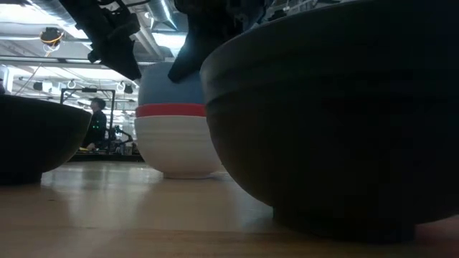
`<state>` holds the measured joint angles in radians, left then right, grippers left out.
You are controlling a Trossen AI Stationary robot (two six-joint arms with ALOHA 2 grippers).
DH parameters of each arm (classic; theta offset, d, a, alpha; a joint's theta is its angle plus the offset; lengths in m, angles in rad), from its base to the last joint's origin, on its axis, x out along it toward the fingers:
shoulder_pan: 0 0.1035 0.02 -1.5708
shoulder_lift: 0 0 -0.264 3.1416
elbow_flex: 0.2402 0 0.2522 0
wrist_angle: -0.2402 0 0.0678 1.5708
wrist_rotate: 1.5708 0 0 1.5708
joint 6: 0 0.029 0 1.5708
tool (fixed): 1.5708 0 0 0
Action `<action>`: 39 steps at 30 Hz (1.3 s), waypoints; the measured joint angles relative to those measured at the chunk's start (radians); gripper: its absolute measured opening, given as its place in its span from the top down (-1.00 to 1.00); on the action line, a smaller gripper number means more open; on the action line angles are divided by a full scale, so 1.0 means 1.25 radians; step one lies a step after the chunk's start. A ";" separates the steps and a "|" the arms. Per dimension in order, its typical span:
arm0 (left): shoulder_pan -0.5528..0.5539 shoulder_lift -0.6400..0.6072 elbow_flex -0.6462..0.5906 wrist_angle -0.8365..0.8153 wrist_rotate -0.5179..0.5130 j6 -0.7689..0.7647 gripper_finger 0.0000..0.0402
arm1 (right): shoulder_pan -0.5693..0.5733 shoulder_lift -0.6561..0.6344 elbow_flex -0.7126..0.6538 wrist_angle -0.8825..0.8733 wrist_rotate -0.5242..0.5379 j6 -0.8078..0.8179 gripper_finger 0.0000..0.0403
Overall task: Nest bowls inside each other
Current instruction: Stack the blue bowl on top of the orange bowl, then stack the pink bowl on top of the blue bowl
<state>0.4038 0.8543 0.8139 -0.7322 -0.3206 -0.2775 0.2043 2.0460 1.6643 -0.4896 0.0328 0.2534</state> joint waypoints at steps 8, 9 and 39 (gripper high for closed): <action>0.000 0.000 0.000 0.000 0.000 0.000 0.40 | 0.000 0.000 0.000 -0.014 0.000 0.026 0.87; 0.000 0.000 0.000 0.000 0.000 0.000 0.40 | 0.000 0.000 0.000 -0.013 0.000 0.025 0.84; 0.000 0.000 0.000 0.000 0.000 0.009 0.40 | 0.024 -0.150 0.000 -0.392 0.082 0.088 0.16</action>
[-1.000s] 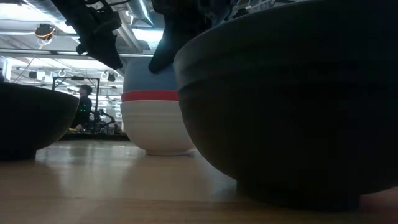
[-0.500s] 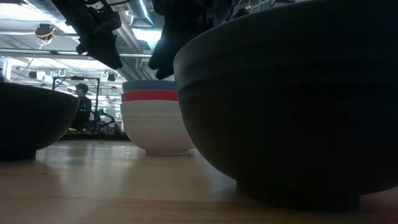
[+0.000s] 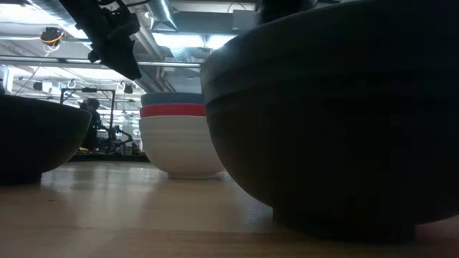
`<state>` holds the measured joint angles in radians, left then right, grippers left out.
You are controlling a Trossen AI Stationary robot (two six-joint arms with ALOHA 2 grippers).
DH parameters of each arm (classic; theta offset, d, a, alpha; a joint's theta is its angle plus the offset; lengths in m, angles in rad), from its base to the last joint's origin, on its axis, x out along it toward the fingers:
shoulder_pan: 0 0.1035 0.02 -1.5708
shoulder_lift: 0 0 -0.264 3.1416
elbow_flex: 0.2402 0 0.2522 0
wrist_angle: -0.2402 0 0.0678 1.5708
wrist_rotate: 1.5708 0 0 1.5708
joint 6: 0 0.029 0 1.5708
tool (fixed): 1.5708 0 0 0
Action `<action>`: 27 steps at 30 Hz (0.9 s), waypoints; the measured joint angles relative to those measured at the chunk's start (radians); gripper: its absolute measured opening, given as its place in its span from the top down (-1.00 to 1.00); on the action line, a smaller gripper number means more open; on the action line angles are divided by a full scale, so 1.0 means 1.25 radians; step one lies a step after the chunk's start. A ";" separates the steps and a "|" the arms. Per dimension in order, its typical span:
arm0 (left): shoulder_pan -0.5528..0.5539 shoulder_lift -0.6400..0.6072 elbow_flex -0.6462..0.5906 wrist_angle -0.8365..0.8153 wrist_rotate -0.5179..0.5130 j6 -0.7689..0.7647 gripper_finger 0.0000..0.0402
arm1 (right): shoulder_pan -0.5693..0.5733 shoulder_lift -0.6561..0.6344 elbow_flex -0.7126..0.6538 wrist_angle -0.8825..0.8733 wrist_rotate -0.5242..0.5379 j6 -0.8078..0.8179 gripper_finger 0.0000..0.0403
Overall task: Nest bowls inside each other
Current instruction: Stack the pink bowl on top of the blue bowl
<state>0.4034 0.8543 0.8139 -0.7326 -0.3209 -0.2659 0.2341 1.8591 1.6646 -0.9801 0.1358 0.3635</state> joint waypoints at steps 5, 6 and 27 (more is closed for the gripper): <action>0.000 0.000 0.000 0.000 0.002 0.008 0.40 | 0.013 -0.031 0.000 -0.170 0.061 0.039 0.16; 0.000 0.000 0.000 0.001 0.009 0.008 0.40 | 0.018 -0.034 -0.001 -0.187 0.079 0.043 0.16; 0.000 0.000 0.000 0.060 0.041 0.004 0.40 | 0.078 -0.429 -0.505 0.093 0.139 0.254 0.16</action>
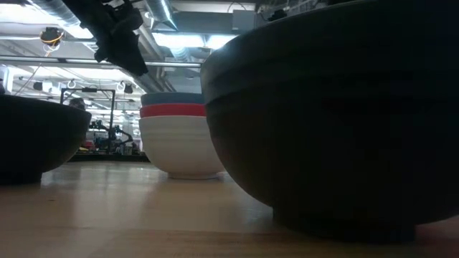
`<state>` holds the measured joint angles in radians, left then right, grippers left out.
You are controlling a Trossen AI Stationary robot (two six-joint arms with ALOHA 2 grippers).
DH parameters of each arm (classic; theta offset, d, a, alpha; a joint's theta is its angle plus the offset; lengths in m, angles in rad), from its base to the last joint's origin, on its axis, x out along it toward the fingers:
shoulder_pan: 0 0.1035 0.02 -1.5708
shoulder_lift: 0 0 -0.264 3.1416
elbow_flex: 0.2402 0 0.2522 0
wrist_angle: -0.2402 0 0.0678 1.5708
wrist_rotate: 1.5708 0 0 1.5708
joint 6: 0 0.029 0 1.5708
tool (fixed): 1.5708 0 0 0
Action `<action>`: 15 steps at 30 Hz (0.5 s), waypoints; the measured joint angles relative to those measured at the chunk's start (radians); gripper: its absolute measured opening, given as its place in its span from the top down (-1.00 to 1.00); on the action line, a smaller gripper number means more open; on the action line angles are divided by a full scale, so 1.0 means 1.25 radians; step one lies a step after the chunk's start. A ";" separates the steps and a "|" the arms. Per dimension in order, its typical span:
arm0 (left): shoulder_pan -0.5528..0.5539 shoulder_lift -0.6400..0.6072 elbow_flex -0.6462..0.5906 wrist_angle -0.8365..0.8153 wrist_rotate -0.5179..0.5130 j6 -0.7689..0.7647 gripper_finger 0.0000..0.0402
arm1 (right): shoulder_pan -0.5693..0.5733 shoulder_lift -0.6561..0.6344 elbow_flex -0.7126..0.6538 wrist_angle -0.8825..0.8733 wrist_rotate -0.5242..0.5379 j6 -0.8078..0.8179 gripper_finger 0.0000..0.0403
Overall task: Nest bowls inside each other
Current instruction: Stack the pink bowl on top of the blue bowl
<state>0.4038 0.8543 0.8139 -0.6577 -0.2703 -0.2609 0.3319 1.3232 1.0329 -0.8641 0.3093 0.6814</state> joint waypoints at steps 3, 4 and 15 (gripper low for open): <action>0.000 0.000 0.000 0.014 0.000 -0.003 0.40 | 0.001 -0.066 -0.072 -0.003 0.000 0.020 0.16; 0.000 0.000 0.000 0.018 0.000 -0.010 0.40 | 0.001 -0.088 -0.098 -0.002 0.000 0.033 0.16; 0.000 0.000 0.000 0.019 0.000 -0.022 0.40 | 0.000 -0.223 -0.222 0.052 0.045 -0.029 0.16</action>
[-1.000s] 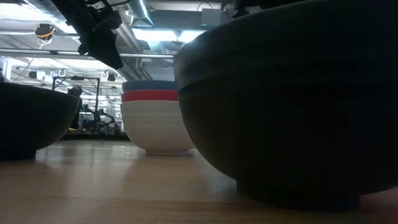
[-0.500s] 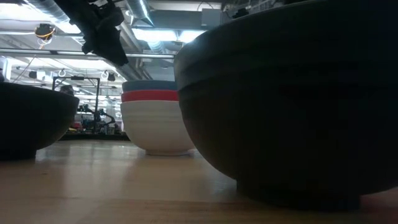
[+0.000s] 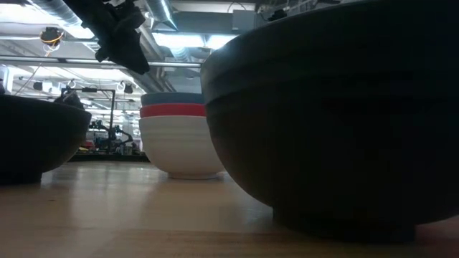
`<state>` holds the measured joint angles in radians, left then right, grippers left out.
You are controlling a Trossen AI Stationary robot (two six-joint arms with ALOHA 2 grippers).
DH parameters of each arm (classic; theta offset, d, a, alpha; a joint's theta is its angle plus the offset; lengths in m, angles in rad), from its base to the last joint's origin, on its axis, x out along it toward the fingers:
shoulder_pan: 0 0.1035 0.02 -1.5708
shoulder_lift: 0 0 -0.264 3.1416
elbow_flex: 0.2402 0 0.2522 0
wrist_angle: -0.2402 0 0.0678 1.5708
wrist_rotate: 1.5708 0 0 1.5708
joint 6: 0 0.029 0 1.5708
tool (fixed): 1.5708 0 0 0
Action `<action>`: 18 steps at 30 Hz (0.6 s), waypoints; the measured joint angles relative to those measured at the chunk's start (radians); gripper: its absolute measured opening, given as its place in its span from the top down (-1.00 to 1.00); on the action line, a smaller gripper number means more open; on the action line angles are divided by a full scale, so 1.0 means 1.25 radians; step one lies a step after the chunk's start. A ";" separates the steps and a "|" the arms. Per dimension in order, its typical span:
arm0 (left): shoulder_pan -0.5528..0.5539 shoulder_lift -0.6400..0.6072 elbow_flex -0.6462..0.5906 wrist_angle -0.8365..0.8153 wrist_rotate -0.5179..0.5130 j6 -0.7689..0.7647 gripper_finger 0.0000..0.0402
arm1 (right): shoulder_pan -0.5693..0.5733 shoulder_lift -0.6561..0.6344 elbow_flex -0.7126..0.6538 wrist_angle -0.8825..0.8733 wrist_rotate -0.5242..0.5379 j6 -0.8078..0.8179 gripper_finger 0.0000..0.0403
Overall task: Nest bowls inside each other
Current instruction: Stack the pink bowl on top of the blue bowl
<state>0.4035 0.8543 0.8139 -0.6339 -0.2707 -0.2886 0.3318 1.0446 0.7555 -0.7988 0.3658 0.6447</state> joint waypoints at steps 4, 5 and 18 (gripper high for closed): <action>0.000 0.000 0.000 0.000 0.000 -0.012 0.40 | -0.008 0.000 0.000 0.058 0.006 0.056 0.16; 0.000 0.000 0.000 0.000 -0.001 -0.014 0.40 | -0.009 0.000 0.000 0.068 0.003 0.046 0.16; 0.000 0.000 0.000 -0.001 -0.001 -0.015 0.40 | -0.009 0.000 0.000 -0.080 -0.001 0.090 -0.05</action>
<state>0.4034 0.8543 0.8139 -0.6346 -0.2718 -0.3077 0.3210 1.0451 0.7555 -0.8988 0.3649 0.7566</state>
